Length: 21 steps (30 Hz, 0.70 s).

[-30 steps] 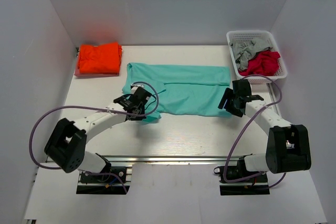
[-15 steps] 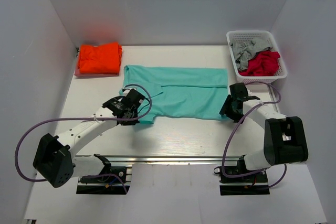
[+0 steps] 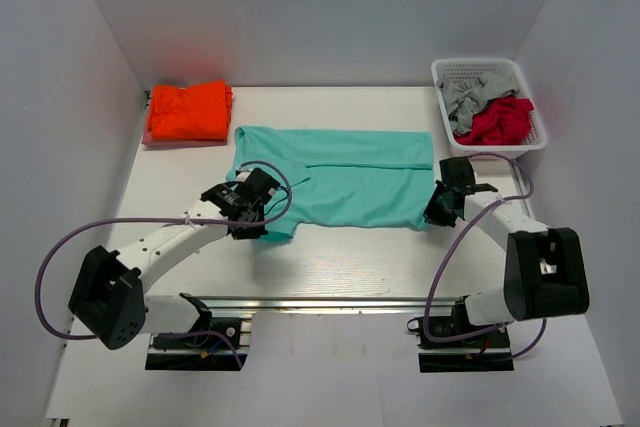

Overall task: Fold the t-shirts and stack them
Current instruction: Flatten out the tshirt

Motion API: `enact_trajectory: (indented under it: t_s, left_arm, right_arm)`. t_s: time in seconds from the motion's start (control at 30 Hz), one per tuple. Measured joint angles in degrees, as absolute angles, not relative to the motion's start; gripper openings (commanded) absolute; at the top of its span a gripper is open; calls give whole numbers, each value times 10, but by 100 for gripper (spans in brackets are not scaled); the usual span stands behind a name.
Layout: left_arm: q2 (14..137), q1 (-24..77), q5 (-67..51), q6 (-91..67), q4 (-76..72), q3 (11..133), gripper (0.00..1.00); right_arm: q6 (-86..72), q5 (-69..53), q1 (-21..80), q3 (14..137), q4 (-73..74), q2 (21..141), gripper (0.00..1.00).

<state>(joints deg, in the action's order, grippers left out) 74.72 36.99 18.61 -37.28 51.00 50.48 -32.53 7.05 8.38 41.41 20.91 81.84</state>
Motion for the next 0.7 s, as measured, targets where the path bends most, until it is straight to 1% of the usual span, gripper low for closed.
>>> enact_trajectory:
  t_s: [0.2,0.37,0.53,0.7]
  left_arm:
    - [668,370,215,-326,434,568,0]
    - [592,370,248,-254,328,628,0]
    - [576,370,298,-189,273,715,0]
    - [574,370,305,-108,222,805,0]
  right_arm:
    - [-308,48,87,430,195,713,0]
    - [-287,62,87,513,176,635,0]
    - [-263,103,87,595,153,588,0]
    - [-232,123,87,665,157,563,0]
